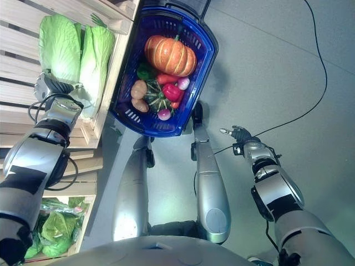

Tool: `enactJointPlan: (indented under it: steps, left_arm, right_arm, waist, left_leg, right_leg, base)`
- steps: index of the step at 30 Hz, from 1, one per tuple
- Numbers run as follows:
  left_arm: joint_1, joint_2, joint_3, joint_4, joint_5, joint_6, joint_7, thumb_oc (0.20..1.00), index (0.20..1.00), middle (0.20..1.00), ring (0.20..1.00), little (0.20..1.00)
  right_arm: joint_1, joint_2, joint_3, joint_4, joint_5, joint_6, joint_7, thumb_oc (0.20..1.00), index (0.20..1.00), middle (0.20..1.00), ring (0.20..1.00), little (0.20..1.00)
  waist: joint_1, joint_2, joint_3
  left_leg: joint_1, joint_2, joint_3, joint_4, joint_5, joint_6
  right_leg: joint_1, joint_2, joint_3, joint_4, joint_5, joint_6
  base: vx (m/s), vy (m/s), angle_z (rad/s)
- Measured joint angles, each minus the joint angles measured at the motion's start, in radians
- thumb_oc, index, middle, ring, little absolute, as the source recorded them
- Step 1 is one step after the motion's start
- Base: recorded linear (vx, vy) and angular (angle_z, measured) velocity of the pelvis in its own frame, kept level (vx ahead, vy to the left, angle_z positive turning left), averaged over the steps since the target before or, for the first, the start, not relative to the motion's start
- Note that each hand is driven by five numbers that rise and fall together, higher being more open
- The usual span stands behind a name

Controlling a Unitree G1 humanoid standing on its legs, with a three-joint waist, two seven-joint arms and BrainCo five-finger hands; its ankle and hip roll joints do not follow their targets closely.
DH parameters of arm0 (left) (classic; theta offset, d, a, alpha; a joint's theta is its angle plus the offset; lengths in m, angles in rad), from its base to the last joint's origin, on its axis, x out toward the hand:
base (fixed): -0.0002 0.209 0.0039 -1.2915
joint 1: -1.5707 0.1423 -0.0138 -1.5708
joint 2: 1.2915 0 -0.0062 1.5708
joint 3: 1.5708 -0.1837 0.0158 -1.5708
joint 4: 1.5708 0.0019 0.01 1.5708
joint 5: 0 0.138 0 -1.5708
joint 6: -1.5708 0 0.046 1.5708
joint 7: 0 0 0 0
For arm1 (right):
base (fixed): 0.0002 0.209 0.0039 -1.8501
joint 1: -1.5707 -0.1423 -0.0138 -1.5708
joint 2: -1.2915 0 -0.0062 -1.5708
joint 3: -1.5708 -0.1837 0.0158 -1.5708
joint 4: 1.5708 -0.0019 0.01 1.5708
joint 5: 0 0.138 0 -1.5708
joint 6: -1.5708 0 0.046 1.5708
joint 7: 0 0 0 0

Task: Pick up fruits and vegetables into the basket

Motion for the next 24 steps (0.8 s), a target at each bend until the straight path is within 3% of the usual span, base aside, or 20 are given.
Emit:
enactJointPlan:
  steps: [1, 2, 3, 4, 16, 24]
  left_arm:
    - [-0.001, 0.0, -0.001, 0.0, 0.0, 0.002, 0.0, 1.0, 1.0, 1.0, 1.0, 1.0]
    - [-0.002, 0.0, -0.001, 0.0, 0.0, 0.006, -0.001, 0.849, 0.849, 0.849, 0.849, 0.849]
    - [-0.002, 0.0, -0.001, 0.0, 0.001, 0.009, -0.002, 0.57, 0.57, 0.57, 0.57, 0.57]
    - [-0.002, -0.003, -0.002, 0.0, 0.002, 0.01, -0.003, 0.225, 0.225, 0.225, 0.225, 0.225]
    - [-0.004, -0.003, -0.038, 0.009, 0.019, 0.007, -0.021, 0.2, 0.2, 0.2, 0.2, 0.2]
    - [0.001, 0.003, -0.038, 0.017, -0.008, -0.054, -0.037, 0.2, 0.2, 0.2, 0.2, 0.2]
  right_arm:
    - [0.0, 0.0, 0.0, 0.0, 0.0, 0.0, 0.0, 1.0, 1.0, 1.0, 1.0, 1.0]
    - [0.0, 0.0, 0.0, 0.0, 0.0, 0.0, 0.0, 1.0, 1.0, 1.0, 1.0, 1.0]
    - [0.0, 0.0, 0.0, 0.0, 0.0, 0.0, 0.0, 1.0, 1.0, 1.0, 1.0, 1.0]
    - [0.0, 0.0, 0.0, 0.0, 0.0, 0.0, 0.0, 1.0, 1.0, 1.0, 1.0, 1.0]
    - [-0.002, 0.0, 0.0, 0.002, 0.0, 0.0, 0.0, 1.0, 1.0, 1.0, 1.0, 1.0]
    - [-0.002, 0.0, 0.0, 0.002, 0.0, -0.001, 0.0, 1.0, 1.0, 1.0, 1.0, 1.0]
  waist:
    - [0.0, 0.0, 0.0]
    - [0.0, 0.0, 0.0]
    - [-0.001, 0.0, 0.0]
    - [-0.001, 0.0, 0.0]
    - [0.001, 0.0, 0.0]
    - [0.005, 0.0, 0.0]
  left_leg:
    - [0.0, 0.0, 0.0, 0.0, 0.0, 0.0]
    - [0.0, 0.0, 0.0, 0.0, 0.0, 0.0]
    - [0.0, 0.0, 0.0, 0.0, 0.0, 0.0]
    - [0.0, 0.0, 0.0, 0.0, 0.0, 0.0]
    - [-0.001, 0.0, 0.001, 0.0, -0.003, -0.003]
    - [-0.002, 0.0, 0.0, 0.0, -0.004, -0.006]
  right_leg:
    - [0.0, 0.0, 0.0, 0.0, 0.0, 0.0]
    - [0.0, 0.0, 0.0, 0.0, 0.0, 0.0]
    - [0.0, 0.0, 0.0, 0.0, 0.0, 0.0]
    - [0.0, 0.0, 0.0, 0.0, 0.0, 0.0]
    - [-0.001, 0.0, 0.001, -0.001, 0.0, 0.0]
    - [-0.003, 0.0, 0.001, -0.001, 0.0, 0.0]
  base:
    - [0.0, 0.0, 0.0]
    - [0.0, 0.0, 0.0]
    - [0.0, 0.0, 0.0]
    - [0.0, 0.0, 0.0]
    - [0.0, 0.0, 0.0]
    - [0.0, 0.0, 0.0]
